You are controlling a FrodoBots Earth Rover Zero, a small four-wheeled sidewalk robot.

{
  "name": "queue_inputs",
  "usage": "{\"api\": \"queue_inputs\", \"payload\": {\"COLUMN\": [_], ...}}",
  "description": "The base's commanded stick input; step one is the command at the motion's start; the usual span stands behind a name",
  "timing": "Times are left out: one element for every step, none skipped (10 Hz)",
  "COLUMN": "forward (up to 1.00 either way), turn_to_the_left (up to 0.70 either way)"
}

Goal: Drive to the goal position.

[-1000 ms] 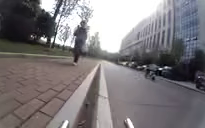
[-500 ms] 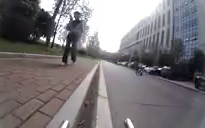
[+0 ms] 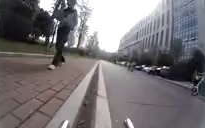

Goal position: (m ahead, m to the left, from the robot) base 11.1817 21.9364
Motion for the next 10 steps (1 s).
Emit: {"api": "queue_inputs", "payload": {"forward": [0.0,0.0,0.0,0.0,0.0,0.7,0.26,0.0,0.0,0.0], "turn_to_the_left": [0.0,0.0,0.0,0.0,0.0,0.0,0.0,-0.42,-0.67,-0.7]}}
